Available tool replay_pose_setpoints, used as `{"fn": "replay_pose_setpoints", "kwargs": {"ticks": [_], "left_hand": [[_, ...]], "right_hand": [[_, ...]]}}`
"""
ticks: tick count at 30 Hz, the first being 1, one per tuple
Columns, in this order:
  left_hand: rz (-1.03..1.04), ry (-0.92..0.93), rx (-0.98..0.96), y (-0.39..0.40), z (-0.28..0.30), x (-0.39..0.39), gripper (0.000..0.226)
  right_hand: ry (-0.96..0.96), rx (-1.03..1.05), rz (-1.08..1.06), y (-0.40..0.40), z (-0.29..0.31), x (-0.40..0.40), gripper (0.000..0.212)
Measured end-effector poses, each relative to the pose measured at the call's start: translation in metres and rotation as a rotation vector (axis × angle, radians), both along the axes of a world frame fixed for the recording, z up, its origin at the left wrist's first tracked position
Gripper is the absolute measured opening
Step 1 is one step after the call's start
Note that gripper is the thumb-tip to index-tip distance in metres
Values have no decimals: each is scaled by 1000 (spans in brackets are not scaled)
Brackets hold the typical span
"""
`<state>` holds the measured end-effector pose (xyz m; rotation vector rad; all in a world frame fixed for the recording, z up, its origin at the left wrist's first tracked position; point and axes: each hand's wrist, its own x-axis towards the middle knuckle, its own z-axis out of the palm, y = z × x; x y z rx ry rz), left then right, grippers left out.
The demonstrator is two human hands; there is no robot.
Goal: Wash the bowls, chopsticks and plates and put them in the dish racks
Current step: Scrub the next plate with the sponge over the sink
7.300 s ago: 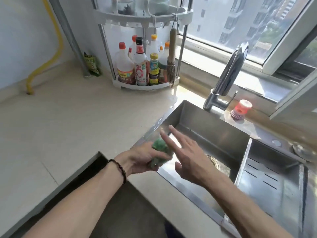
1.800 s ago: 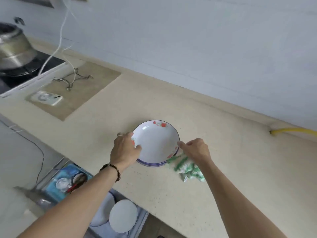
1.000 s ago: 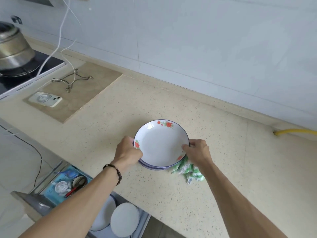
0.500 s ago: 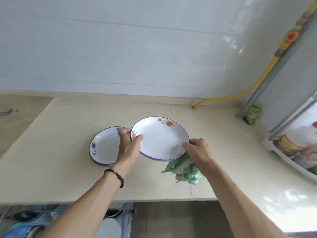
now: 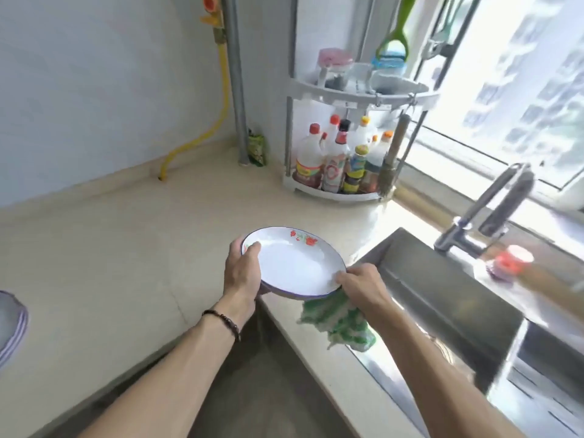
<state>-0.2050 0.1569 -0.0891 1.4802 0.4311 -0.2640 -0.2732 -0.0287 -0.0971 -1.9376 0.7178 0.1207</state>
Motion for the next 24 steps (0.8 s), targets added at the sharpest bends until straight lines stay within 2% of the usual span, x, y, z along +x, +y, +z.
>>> {"fn": "replay_pose_setpoints", "kwargs": {"ticks": [9,14,18,24], "left_hand": [[-417,107,321,-168,6,-17,38],[-551,45,514,-217,9,-24,37],[-620,-25,546,-231,9,-32,38],[-668,-189,467,-210,-3,-35,31]], "right_hand": [[190,213,-184,-118,-43,-80,21],[238,258,-148,-144,-56,-98,19],[238,170,-128,-155,-59,-103,25],[170,80,-246,-172,-44,-105,34]]}}
